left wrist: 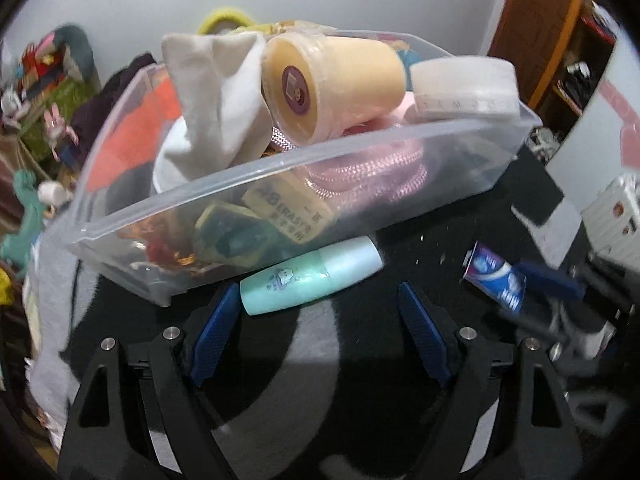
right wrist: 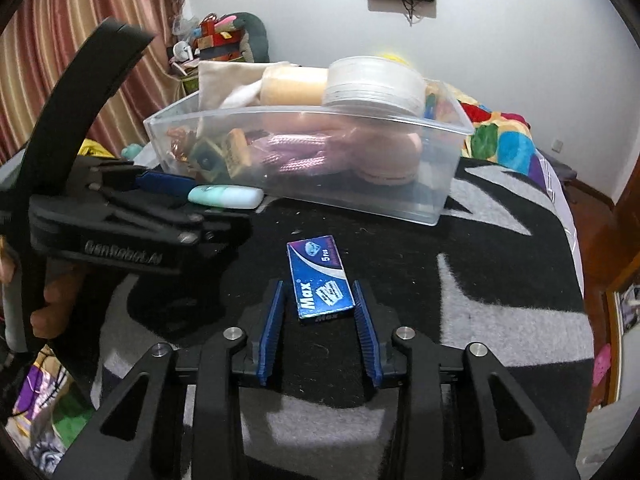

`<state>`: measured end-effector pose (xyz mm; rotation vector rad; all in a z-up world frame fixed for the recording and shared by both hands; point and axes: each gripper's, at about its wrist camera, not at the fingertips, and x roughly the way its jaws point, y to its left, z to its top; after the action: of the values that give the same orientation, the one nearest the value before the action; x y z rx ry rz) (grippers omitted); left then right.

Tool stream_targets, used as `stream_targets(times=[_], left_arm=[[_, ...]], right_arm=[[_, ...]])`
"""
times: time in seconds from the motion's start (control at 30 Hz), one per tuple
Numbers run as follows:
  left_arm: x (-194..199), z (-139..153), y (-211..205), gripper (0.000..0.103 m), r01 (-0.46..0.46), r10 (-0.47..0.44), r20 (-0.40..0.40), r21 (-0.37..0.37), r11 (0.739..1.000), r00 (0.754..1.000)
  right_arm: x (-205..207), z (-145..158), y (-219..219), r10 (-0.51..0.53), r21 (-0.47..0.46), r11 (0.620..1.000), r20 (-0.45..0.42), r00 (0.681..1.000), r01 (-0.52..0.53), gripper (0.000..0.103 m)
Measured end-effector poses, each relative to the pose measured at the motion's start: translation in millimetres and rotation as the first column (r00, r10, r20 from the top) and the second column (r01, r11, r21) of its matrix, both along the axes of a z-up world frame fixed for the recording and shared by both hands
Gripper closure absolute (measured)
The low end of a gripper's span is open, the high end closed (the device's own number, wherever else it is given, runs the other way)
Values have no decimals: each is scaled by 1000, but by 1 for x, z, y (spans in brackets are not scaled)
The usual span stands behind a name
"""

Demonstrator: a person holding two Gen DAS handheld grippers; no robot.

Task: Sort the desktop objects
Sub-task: 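Grasp the blue Max box with the right tool while the left reaches the teal tube, then carry the Max box toward the clear box with the right tool while the left grasps the teal tube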

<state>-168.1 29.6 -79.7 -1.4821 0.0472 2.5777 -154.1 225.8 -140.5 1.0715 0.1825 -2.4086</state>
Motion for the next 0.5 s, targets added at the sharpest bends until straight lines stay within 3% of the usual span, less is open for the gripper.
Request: stream_targets(times=[0.17, 0.27, 0.33, 0.4, 0.5], left_arm=[[-5, -4, -5, 14, -74, 74, 1, 59, 995, 997], [-2, -6, -3, 13, -102, 104, -23, 51, 993, 994], [2, -5, -1, 18, -122, 124, -51, 32, 992, 991], [5, -4, -1, 30, -115, 117, -63, 30, 993, 991], [12, -4, -4, 30, -103, 106, -67, 50, 993, 992]], right_arm=[[-5, 1, -6, 1, 15, 1000, -4, 1000, -1, 70], [-4, 0, -9, -2, 32, 999, -20, 1000, 3, 70], [-2, 0, -9, 1, 34, 999, -31, 1000, 0, 75], [1, 1, -9, 7, 30, 1000, -32, 999, -6, 78], [3, 2, -6, 7, 8, 1000, -21, 1000, -7, 78]])
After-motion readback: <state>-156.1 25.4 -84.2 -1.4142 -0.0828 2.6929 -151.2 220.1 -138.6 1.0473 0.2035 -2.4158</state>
